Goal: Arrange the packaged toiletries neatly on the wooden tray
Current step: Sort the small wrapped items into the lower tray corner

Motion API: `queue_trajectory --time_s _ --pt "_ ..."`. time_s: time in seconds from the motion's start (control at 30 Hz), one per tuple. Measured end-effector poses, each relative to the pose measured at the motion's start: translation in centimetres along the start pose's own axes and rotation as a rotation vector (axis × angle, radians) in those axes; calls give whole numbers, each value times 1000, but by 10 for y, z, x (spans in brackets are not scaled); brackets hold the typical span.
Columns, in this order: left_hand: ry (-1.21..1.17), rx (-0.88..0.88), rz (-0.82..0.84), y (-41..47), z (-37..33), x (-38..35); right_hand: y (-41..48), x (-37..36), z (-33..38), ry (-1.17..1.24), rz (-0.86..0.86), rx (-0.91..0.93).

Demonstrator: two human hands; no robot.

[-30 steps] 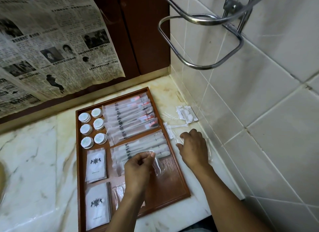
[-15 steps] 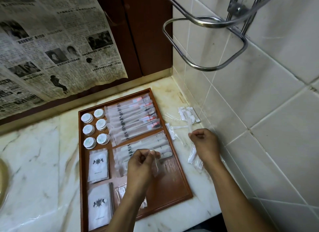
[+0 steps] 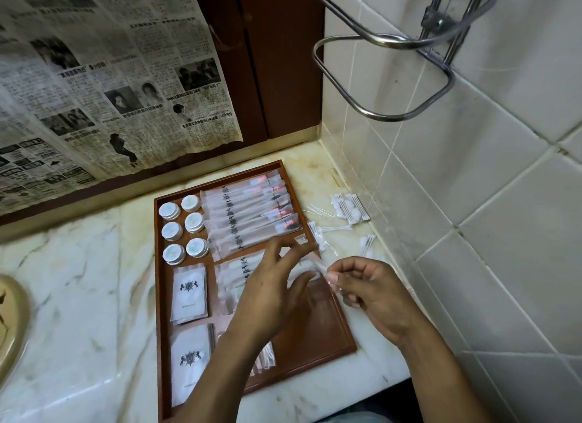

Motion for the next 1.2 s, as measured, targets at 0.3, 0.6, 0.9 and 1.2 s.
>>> queue_trajectory --time_s 0.3,0.6,0.9,1.2 --pt "-108 101 -58 -20 5 17 -23 -26 5 240 122 62" --pt "-626 651 110 -63 32 -11 -23 -19 -10 -192 -273 124" --pt "-786 801 121 -85 40 -7 -23 -36 -16 -74 -102 71" --pt "-709 824 98 -100 57 1 -19 -43 -39 -20 -106 -1"
Point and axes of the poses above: each hand's wrist, its own y-axis towards the middle knuckle, its own x-axis out of the back of the hand, z = x × y, the point moved 10 cm from there along y, towards the middle knuckle, and after that the axes turned 1 degree about z, right-handed, at the moved point
